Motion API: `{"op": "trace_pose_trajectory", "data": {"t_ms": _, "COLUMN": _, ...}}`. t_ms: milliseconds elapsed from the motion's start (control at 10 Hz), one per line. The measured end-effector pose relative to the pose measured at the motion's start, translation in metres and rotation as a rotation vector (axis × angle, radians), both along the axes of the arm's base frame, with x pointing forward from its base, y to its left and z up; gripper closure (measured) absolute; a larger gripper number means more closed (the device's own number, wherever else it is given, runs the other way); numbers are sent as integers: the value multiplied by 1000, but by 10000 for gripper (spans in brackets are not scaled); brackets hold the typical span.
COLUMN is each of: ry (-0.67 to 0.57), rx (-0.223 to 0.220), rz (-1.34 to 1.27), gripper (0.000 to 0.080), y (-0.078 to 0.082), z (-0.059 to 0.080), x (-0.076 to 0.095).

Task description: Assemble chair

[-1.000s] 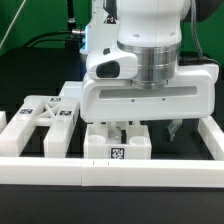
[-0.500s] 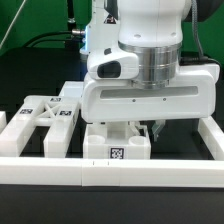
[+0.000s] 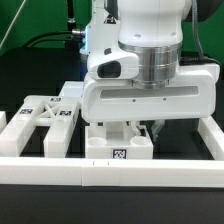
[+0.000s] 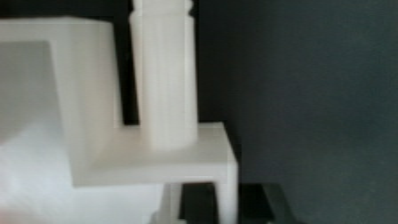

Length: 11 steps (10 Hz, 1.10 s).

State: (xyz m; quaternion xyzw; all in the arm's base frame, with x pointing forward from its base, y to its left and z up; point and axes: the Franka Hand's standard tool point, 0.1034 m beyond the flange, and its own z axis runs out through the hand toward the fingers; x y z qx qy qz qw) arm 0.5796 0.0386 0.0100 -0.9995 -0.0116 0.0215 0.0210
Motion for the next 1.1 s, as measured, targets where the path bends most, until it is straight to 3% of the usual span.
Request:
{"op": "trace_pose_trajectory", "data": {"t_ms": 500, "ry": -18, "rx": 16, "rz": -2, "gripper": 768, "y": 49, "z": 1, "x": 13}}
{"op": "trace_pose_trajectory", "data": {"t_ms": 1100, "ry": -38, "rx": 21, "rz": 22, "gripper": 768, "y": 72, "z": 2, "x": 26}}
